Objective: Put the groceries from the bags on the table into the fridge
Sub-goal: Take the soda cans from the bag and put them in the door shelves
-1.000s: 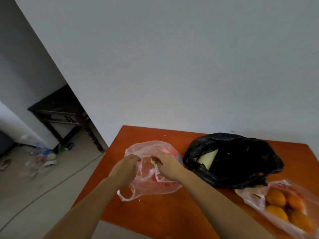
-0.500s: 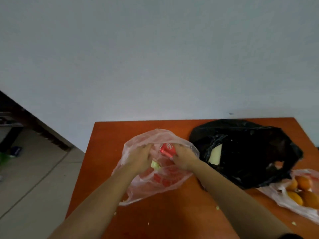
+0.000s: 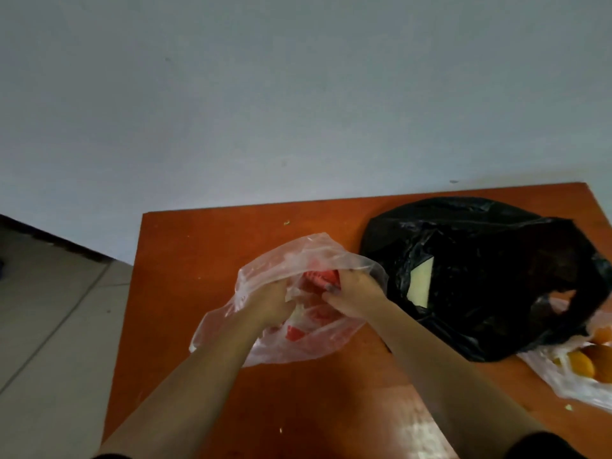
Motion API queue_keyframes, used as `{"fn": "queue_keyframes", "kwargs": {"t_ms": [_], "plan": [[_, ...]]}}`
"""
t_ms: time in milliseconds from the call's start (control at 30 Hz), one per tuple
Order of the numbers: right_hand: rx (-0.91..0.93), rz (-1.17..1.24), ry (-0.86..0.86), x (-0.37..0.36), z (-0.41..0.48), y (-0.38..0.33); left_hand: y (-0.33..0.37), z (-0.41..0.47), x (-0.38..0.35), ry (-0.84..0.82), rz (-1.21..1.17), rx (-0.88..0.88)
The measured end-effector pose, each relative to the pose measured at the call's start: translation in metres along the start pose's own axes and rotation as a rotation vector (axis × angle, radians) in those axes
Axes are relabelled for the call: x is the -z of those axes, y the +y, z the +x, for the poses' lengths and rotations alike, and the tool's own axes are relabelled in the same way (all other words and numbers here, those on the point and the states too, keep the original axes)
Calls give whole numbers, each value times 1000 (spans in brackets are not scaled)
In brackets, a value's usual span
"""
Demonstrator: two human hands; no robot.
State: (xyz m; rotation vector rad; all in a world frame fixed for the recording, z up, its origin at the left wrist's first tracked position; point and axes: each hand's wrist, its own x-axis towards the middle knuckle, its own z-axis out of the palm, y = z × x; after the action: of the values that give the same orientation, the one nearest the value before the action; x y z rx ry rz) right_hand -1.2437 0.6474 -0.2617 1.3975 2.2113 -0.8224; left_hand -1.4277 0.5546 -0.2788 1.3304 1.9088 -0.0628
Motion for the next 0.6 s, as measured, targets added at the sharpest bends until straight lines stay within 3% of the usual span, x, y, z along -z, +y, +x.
{"fn": "queue_keyframes", "kwargs": {"t_ms": [200, 433, 600], "plan": [[46, -172, 6, -6, 15, 13, 8, 3, -13, 29, 76, 64], [162, 232, -59, 25, -4, 17, 16, -6, -4, -9, -2, 179], [338, 288, -87, 76, -49, 13, 24, -21, 9, 70, 17, 220]]}}
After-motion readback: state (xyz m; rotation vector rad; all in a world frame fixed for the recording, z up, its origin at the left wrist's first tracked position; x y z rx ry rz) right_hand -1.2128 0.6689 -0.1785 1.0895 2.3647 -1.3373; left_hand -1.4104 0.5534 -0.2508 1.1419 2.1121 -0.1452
